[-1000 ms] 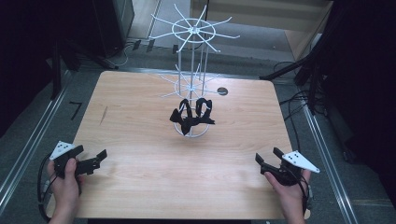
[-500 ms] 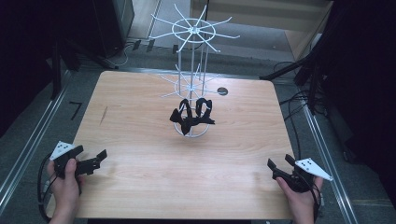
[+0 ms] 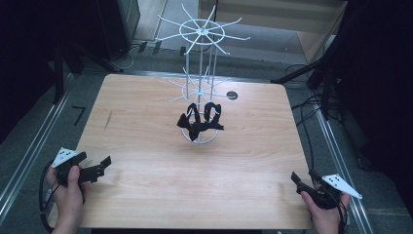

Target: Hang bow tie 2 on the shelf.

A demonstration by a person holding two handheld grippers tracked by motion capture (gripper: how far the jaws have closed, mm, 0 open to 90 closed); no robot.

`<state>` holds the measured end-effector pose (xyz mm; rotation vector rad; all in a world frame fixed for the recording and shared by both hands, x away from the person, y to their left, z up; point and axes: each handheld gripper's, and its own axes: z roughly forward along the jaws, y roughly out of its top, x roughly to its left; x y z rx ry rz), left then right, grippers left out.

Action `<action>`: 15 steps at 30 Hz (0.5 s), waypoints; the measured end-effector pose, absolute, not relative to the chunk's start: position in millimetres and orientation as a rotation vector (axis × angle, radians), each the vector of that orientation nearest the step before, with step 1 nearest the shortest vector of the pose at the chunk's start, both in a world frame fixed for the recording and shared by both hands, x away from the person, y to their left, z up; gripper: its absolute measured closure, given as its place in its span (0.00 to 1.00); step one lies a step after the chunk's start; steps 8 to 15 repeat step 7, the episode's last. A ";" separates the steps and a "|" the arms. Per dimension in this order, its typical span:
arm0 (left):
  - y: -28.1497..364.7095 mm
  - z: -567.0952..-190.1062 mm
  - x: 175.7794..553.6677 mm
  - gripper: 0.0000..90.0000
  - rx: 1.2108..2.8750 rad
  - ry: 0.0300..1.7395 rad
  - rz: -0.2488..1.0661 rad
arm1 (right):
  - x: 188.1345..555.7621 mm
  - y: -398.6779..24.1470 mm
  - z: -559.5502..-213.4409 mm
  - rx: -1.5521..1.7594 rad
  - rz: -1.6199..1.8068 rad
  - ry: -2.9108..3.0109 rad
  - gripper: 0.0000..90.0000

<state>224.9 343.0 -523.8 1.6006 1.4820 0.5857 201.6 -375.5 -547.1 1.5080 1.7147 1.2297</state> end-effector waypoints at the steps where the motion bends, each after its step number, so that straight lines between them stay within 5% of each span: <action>1: 343.0 -523.9 225.0 0.00 1.601 1.482 0.587 | 201.1 -377.0 -548.5 1.512 1.230 1.711 0.29; 15: 342.6 -523.9 225.7 0.00 1.605 1.486 0.580 | 200.9 -381.8 -548.7 1.551 1.241 1.683 0.30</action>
